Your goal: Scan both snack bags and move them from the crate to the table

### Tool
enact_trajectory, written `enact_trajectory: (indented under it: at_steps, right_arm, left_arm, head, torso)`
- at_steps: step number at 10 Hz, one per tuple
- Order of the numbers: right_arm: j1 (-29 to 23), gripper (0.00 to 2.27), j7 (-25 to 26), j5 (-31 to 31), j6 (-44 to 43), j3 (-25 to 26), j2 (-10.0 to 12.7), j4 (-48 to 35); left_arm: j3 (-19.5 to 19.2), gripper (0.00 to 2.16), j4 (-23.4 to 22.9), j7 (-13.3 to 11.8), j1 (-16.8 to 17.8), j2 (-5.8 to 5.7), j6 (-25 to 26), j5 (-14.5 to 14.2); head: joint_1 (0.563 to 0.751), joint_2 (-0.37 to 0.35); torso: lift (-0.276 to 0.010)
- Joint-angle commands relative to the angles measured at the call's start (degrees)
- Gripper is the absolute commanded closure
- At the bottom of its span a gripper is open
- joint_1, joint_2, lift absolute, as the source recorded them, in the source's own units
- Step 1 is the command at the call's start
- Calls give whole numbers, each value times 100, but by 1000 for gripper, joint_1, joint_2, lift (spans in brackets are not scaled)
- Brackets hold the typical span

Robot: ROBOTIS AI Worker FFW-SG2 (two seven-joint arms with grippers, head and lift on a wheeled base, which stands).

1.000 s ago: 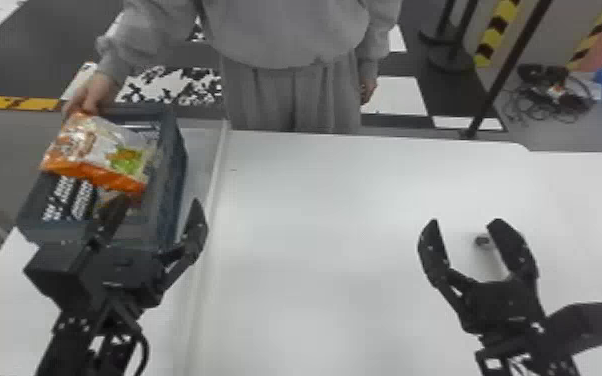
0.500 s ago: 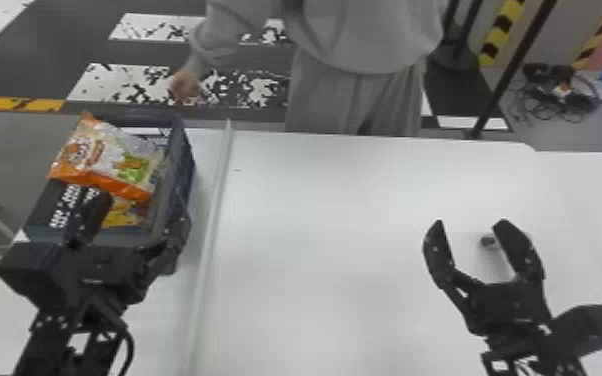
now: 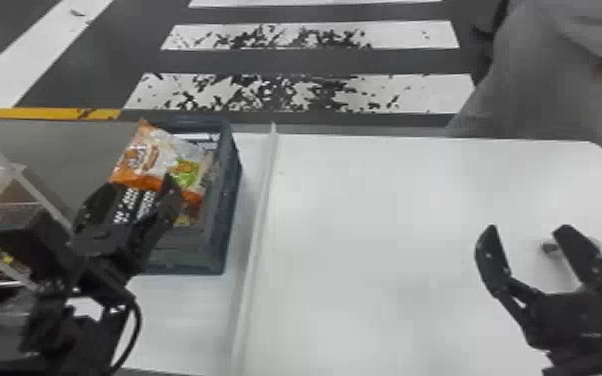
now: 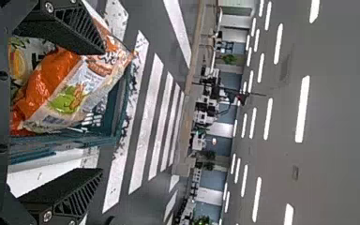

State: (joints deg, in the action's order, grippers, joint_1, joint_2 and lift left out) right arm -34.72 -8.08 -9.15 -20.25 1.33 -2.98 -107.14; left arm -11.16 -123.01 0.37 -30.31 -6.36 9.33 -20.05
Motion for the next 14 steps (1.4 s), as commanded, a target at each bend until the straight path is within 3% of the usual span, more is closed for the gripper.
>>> enact_trajectory:
  at_steps: [1,2,3,9,10,12,14]
  right_arm:
    - [0,83,0,19,0,-27,-1,0]
    - [0,83,0,36,0,-54,-1,-9]
    - [-18,83,0,45,0,-80,-1,-35]
    - [-53,83,0,177,281,-150,-28,-238]
    - [-44,83,0,186,316,-159,-45,-246]
    - [-53,83,0,203,439,-203,-98,-326]
    - [-70,83,0,212,492,-212,-124,-396]
  left_arm:
    - [-159,140,40,112,272,56,645,-272]
    - [-308,140,93,200,527,64,1207,-588]
    - [-361,140,242,323,773,64,1489,-729]
    - [-536,144,1499,675,1933,73,1717,-1370]
    - [-510,144,1622,842,2065,82,1893,-1449]
    - [-431,144,1631,1211,2188,214,1981,-1467]
    - [-361,144,1631,1554,2346,240,2086,-1511]
  head:
    - [695,126]
    - [695,140]
    - [695,151]
    - [695,196]
    - [695,200]
    - [695,198]
    - [695,194]
  torso:
    - [-88]
    - [-88]
    - [-88]
    - [-88]
    - [-88]
    - [-88]
    - [-88]
